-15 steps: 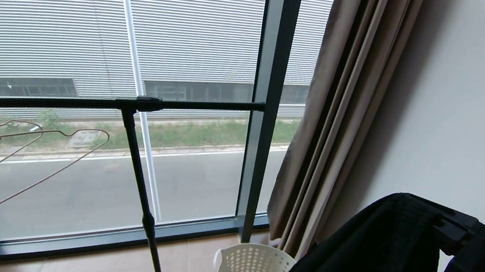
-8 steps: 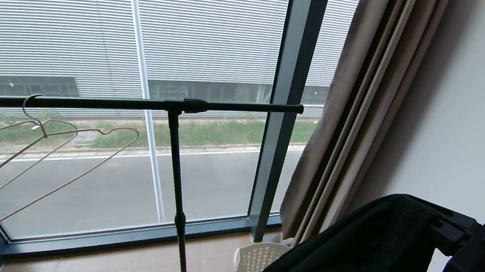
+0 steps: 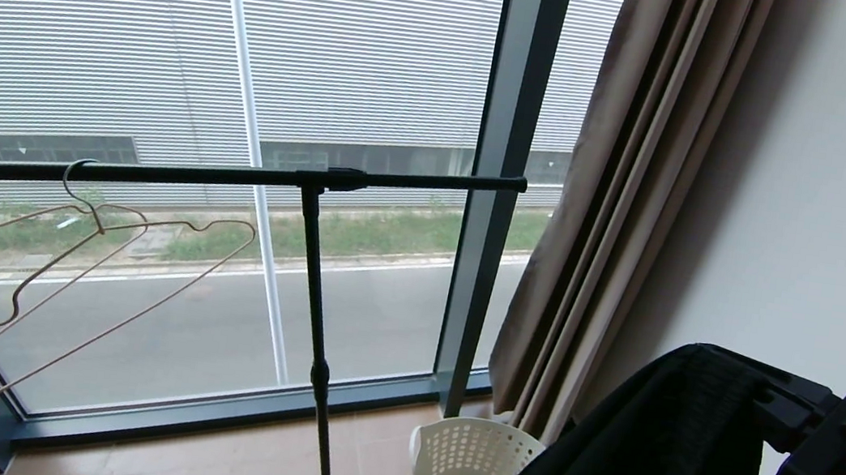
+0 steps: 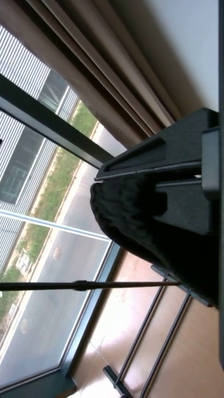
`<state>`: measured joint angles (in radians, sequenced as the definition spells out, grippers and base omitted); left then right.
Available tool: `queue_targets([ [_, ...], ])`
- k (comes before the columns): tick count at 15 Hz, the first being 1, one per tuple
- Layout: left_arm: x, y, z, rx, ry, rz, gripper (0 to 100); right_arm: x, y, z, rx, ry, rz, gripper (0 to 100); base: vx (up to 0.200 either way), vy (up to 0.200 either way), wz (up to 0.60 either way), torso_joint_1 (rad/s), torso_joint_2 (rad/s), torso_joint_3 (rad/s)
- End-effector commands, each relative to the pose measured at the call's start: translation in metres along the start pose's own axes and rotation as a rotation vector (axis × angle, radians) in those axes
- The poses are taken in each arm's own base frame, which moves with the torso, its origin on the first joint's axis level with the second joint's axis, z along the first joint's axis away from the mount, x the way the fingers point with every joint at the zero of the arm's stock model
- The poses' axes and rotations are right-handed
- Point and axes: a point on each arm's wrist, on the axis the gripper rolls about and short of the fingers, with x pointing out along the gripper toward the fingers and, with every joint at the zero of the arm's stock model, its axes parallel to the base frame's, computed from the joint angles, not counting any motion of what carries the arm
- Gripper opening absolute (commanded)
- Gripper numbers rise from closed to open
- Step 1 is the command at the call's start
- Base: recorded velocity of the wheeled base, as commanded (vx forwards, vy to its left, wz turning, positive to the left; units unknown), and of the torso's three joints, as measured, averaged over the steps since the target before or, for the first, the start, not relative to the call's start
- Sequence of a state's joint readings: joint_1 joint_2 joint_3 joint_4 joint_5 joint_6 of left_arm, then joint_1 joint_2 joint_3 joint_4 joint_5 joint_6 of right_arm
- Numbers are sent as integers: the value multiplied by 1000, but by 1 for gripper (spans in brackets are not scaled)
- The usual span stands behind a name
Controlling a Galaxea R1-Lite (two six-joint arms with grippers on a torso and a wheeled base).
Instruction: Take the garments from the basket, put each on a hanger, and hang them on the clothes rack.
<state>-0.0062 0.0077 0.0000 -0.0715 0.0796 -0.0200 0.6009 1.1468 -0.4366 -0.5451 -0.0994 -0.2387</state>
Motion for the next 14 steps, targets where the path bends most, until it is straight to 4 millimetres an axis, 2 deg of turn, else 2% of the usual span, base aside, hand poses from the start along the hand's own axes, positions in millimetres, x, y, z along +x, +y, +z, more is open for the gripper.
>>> queue_targets([
  [1, 0, 0, 0, 0, 1, 0, 100, 0, 0, 0, -1, -1, 0, 0, 0, 200, 0, -2, 2, 2],
  [2, 0, 0, 0, 0, 1, 0, 100, 0, 0, 0, -1, -1, 0, 0, 0, 200, 0, 12, 2, 7],
  [10, 0, 0, 0, -1, 1, 0, 100, 0, 0, -1, -1, 3, 1, 0, -200, 200, 0, 0, 2, 0],
  [11, 0, 0, 0, -1, 1, 0, 100, 0, 0, -1, -1, 3, 1, 0, -200, 0, 0, 2, 2, 2],
  [14, 0, 0, 0, -2, -1, 0, 100, 1, 1, -2, -1, 8, 2, 0, 0, 0, 0, 0, 0, 0],
])
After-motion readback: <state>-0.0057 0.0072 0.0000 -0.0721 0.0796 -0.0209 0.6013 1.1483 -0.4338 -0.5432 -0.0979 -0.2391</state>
